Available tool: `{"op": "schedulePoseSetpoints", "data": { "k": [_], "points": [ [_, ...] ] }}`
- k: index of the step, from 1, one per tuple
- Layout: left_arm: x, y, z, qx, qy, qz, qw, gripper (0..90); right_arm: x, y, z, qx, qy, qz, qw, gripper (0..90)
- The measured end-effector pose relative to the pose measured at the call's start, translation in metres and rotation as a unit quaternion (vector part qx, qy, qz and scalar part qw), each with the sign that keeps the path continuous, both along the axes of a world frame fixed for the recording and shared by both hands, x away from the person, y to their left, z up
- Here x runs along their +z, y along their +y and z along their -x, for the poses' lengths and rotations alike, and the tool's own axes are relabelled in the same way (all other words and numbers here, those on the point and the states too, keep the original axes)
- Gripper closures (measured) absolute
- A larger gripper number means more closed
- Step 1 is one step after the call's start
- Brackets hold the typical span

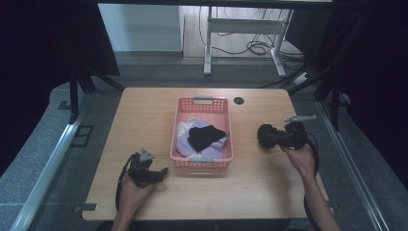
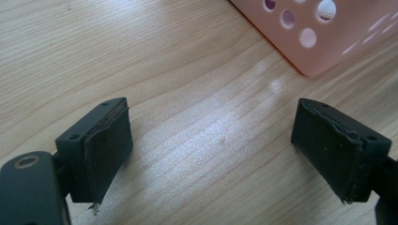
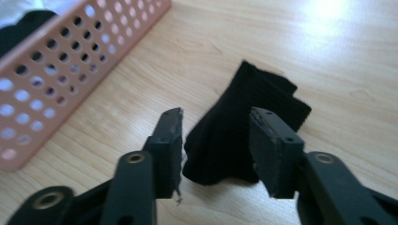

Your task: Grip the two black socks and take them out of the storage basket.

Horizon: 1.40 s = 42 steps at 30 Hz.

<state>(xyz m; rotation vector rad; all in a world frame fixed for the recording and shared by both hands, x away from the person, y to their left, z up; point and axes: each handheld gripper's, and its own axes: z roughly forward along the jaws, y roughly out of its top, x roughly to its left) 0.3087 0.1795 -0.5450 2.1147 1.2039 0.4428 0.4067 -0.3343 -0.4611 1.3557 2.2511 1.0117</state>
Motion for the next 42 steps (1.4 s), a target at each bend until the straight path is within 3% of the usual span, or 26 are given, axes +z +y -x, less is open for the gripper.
{"op": "schedulePoseSetpoints", "data": {
  "k": [10,21,42],
  "points": [
    [0.000,0.000,0.000,0.000,0.000,0.000,1.0000,12.5,0.020,0.020,-0.002,0.024,-0.008,-0.012,0.9996,46.5],
    [0.000,0.000,0.000,-0.002,0.001,-0.003,1.0000,12.5,0.040,0.066,-0.013,0.070,-0.009,-0.011,0.9974,41.6],
    [0.000,0.000,0.000,-0.002,0.001,-0.003,1.0000,12.5,0.046,0.141,-0.025,0.141,0.001,0.004,0.9900,40.6]
  ]
}}
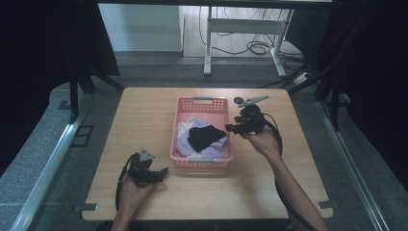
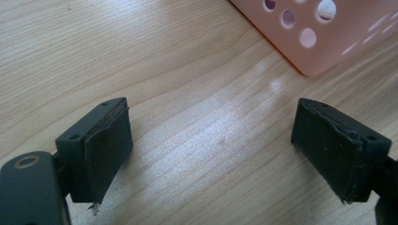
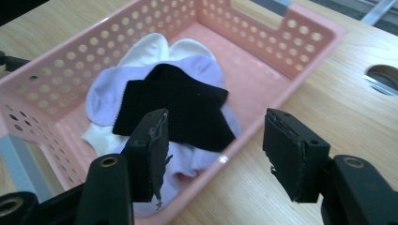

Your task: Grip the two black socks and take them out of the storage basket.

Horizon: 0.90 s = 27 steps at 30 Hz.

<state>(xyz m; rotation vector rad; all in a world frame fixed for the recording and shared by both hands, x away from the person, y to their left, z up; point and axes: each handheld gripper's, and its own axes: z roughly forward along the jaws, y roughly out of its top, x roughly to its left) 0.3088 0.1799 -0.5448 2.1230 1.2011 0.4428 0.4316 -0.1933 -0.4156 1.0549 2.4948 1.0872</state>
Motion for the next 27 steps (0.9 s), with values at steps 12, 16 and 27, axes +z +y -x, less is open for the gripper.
{"op": "schedulePoseSetpoints", "data": {
  "k": [12,16,27],
  "points": [
    [0.000,0.000,0.000,0.000,0.001,-0.001,1.0000,12.5,-0.017,0.048,-0.012,0.041,0.026,0.033,0.9983,40.5],
    [0.000,0.000,0.000,0.000,0.001,-0.001,1.0000,12.5,-0.026,0.067,-0.016,0.053,0.042,0.059,0.9960,38.7],
    [0.000,0.000,0.000,-0.001,0.001,-0.002,1.0000,12.5,-0.052,0.103,-0.028,0.061,0.081,0.116,0.9880,34.4]
  ]
}}
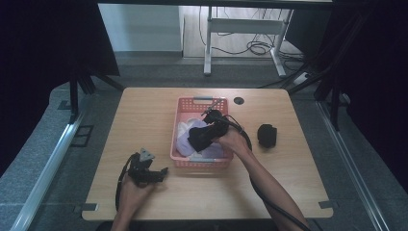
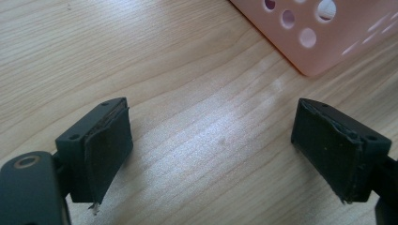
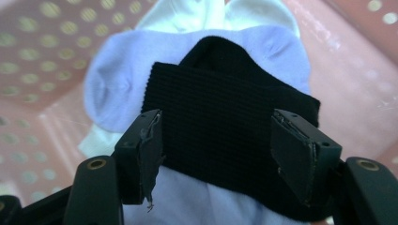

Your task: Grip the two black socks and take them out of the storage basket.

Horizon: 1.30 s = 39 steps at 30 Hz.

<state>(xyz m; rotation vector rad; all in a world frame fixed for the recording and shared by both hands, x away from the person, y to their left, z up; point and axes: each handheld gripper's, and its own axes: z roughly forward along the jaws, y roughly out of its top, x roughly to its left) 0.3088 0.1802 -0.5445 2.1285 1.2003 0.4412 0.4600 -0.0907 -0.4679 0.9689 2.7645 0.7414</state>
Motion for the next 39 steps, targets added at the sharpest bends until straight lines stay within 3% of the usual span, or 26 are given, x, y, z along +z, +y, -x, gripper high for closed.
{"op": "schedulePoseSetpoints", "data": {
  "k": [1,3,5,8,12,16,20,23,28,32,37,39],
  "points": [
    [0.000,0.000,0.000,0.000,0.000,0.000,1.0000,12.5,-0.005,0.005,-0.003,0.002,0.000,0.021,0.9998,33.5],
    [0.000,0.000,0.000,0.001,0.000,0.001,1.0000,12.5,-0.007,0.007,-0.004,0.001,-0.001,0.029,0.9996,33.1],
    [0.000,0.000,0.000,0.000,0.000,0.000,1.0000,12.5,-0.013,0.015,-0.007,0.000,0.002,0.060,0.9982,32.5],
    [0.000,0.000,0.000,0.001,0.000,0.001,1.0000,12.4,-0.016,0.021,-0.009,0.003,0.003,0.079,0.9969,32.5],
    [0.000,0.000,0.000,0.000,-0.001,0.001,1.0000,12.4,-0.027,0.034,-0.012,0.009,0.010,0.128,0.9917,36.0],
    [0.000,0.000,0.000,0.001,-0.001,0.002,1.0000,12.4,-0.029,0.040,-0.011,0.011,0.009,0.139,0.9902,45.7],
    [0.000,0.000,0.000,0.000,-0.001,0.001,1.0000,12.4,-0.026,0.042,-0.009,0.021,0.018,0.141,0.9896,73.7],
    [0.000,0.000,0.000,0.000,0.000,0.000,1.0000,12.4,-0.026,0.040,-0.011,0.016,0.025,0.138,0.9900,82.2],
    [0.000,0.000,0.000,0.000,-0.001,0.000,1.0000,12.4,-0.018,0.034,-0.011,0.015,0.024,0.117,0.9927,83.6],
    [0.000,0.000,0.000,0.000,-0.001,0.000,1.0000,12.4,-0.005,0.028,-0.009,0.010,0.008,0.097,0.9952,83.7],
    [0.000,0.000,0.000,0.000,-0.001,0.001,1.0000,12.4,0.017,0.015,-0.007,0.009,-0.002,0.051,0.9987,83.7],
    [0.000,0.000,0.000,0.000,-0.001,0.001,1.0000,12.4,0.021,0.013,-0.006,0.006,-0.002,0.048,0.9988,83.7]
  ]
}}
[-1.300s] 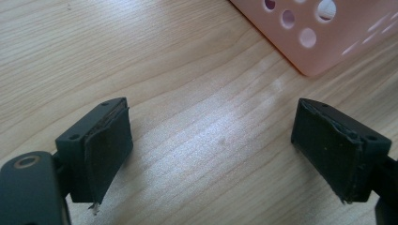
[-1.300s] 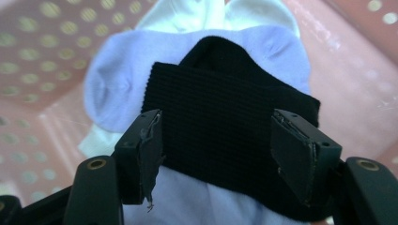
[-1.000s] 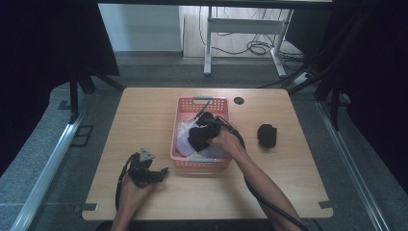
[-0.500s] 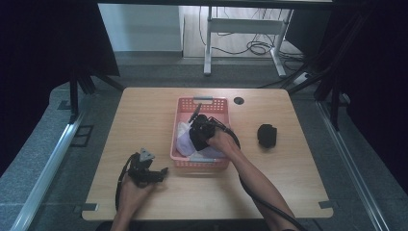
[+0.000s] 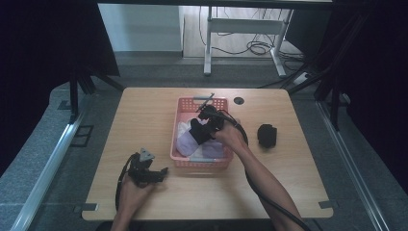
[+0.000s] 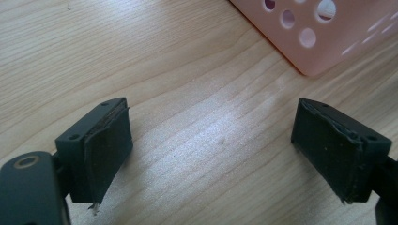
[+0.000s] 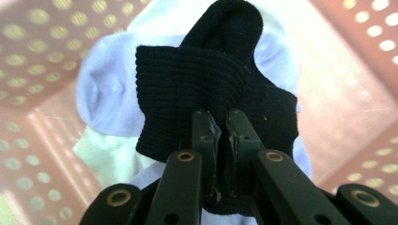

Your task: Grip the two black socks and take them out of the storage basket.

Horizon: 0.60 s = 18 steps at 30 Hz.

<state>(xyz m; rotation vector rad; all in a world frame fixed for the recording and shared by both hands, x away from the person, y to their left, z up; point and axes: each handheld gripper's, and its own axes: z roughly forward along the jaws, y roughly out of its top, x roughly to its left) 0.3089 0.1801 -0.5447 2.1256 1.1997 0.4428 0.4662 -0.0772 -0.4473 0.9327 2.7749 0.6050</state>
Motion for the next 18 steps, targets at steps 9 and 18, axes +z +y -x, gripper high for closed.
{"op": "schedulePoseSetpoints", "data": {
  "k": [9,18],
  "points": [
    [0.000,0.000,0.000,0.000,0.001,0.001,1.0000,12.4,0.026,-0.013,0.008,0.006,-0.024,-0.042,0.9988,83.5],
    [0.000,0.000,0.000,0.000,-0.001,0.000,1.0000,12.4,0.048,-0.020,0.019,0.018,-0.055,-0.072,0.9957,83.2]
  ]
}}
